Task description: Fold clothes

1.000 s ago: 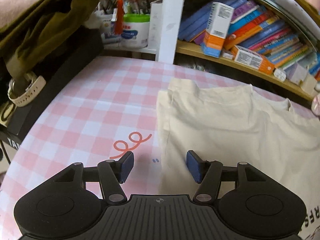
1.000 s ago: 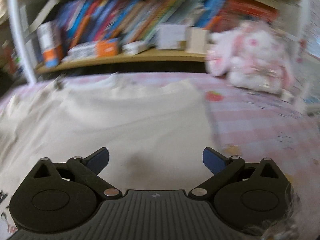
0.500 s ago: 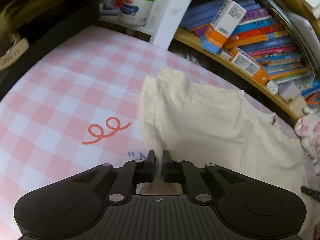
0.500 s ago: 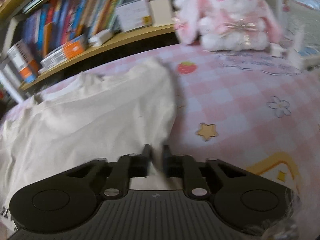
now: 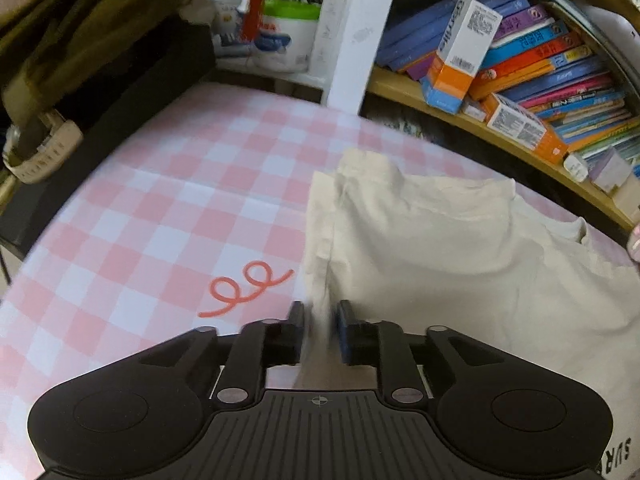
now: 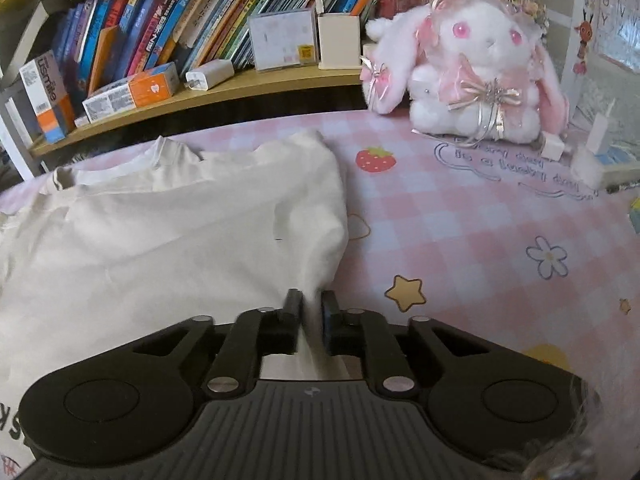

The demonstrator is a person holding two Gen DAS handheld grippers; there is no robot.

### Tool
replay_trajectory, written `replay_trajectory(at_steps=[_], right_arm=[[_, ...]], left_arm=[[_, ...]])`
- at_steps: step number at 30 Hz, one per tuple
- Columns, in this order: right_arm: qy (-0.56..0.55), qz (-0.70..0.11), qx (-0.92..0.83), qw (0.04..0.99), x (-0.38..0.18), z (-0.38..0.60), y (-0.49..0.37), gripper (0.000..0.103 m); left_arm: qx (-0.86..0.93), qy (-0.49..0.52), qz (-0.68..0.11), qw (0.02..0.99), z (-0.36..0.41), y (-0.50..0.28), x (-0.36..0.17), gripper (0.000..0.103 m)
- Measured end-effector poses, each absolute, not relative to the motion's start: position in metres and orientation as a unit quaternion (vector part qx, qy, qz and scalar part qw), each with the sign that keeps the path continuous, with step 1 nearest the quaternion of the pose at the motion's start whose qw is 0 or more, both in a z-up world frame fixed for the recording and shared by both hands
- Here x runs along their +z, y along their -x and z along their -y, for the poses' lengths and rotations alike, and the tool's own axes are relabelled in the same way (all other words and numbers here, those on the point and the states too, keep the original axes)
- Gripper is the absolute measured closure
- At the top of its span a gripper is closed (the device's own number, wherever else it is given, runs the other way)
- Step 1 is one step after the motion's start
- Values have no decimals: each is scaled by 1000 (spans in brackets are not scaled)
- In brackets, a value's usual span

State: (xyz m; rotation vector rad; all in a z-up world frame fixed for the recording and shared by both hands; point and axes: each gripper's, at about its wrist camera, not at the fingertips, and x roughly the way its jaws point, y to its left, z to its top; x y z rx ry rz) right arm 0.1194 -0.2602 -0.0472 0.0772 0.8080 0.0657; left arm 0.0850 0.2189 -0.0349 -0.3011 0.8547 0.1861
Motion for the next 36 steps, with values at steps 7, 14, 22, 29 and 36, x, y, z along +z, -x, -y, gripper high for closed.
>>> replay_trajectory(at_steps=[7, 14, 22, 29, 36], right_arm=[[-23, -368, 40, 929, -27, 260, -101, 41], [-29, -402, 66, 913, -28, 270, -58, 42], [-49, -443, 76, 892, -46, 273, -47, 92], [-25, -418, 76, 905, -39, 271, -39, 93], [8, -409, 70, 910, -39, 265, -40, 65]], left_arm=[[88, 103, -348, 928, -192, -41, 3, 44], [44, 58, -361, 930, -143, 1, -6, 29], [52, 70, -435, 896, -136, -7, -43, 29], [58, 72, -433, 897, -138, -4, -47, 28], [78, 88, -424, 898, -137, 1, -36, 24]])
